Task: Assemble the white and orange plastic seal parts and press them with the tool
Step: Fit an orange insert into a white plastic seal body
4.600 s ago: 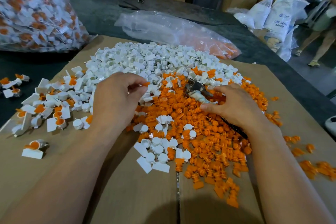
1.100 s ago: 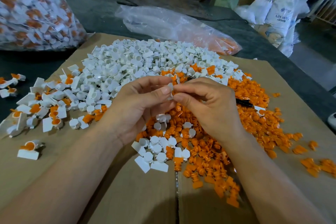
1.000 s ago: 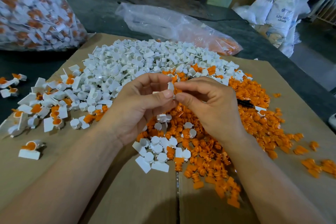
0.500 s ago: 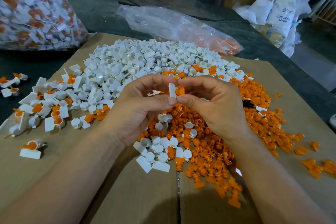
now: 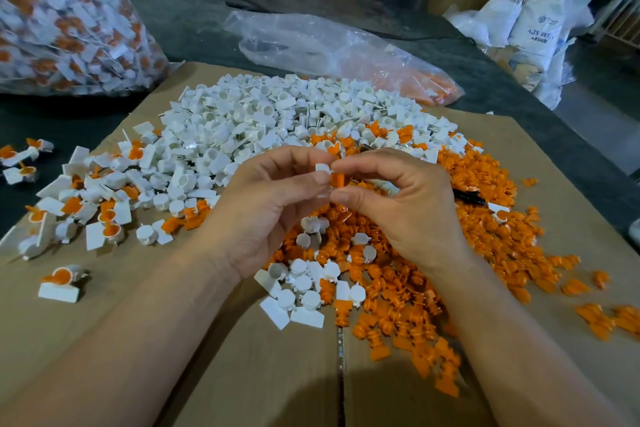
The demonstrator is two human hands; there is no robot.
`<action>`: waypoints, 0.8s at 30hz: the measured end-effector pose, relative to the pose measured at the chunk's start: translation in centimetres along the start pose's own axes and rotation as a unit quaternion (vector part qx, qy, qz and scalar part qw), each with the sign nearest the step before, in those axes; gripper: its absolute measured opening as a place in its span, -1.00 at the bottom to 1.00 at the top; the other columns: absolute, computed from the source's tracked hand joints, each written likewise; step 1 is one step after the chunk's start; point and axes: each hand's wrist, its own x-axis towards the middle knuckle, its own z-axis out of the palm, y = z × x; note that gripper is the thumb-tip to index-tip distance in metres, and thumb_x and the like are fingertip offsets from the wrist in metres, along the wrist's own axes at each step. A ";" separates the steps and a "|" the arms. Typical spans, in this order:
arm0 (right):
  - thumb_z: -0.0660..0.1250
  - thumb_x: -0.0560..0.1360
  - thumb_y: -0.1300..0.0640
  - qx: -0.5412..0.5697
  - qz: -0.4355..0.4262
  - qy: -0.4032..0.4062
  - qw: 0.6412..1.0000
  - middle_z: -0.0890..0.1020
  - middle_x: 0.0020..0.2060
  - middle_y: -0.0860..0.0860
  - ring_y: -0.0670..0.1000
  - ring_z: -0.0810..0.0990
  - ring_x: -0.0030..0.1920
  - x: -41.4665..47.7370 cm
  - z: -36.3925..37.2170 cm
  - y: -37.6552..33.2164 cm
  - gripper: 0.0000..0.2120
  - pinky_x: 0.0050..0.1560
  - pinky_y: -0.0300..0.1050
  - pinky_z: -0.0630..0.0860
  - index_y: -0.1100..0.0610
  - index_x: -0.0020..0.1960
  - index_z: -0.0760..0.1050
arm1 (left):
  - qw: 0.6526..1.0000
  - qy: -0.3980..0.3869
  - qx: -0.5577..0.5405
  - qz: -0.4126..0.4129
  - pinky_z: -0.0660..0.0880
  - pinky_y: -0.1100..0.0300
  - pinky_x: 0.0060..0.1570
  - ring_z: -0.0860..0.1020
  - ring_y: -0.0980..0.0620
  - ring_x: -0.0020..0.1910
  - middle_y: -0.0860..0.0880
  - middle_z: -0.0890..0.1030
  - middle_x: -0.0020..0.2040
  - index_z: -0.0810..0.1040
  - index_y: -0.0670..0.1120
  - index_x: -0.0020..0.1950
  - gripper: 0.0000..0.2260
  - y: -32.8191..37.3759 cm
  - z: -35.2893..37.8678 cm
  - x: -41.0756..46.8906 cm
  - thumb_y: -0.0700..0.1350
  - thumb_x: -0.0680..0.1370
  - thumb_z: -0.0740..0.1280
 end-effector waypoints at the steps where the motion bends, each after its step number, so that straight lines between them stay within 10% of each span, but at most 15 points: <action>1: 0.45 0.31 0.15 -0.005 -0.003 0.001 1.000 0.58 -0.16 -0.22 -0.20 0.57 -0.08 0.0 0.0 0.0 -0.73 0.00 -0.38 0.45 -0.10 -0.06 0.52 | 1.000 0.007 0.002 0.001 0.56 0.32 -0.32 0.62 0.10 -0.35 -0.04 0.64 -0.33 0.61 -0.16 -0.20 -0.85 -0.1 0.0 0.0 -0.27 0.26 0.36; 24: 0.47 0.30 0.18 -0.028 -0.005 -0.019 0.999 0.58 -0.21 -0.15 -0.14 0.59 -0.14 -0.2 0.4 0.8 -0.73 -0.10 -0.34 0.52 0.03 -0.02 0.55 | 0.989 0.074 0.124 -0.042 0.55 0.28 -0.47 0.59 0.00 -0.50 -0.16 0.60 -0.45 0.55 -0.21 -0.37 -0.91 -0.2 -0.2 0.1 -0.29 0.22 0.45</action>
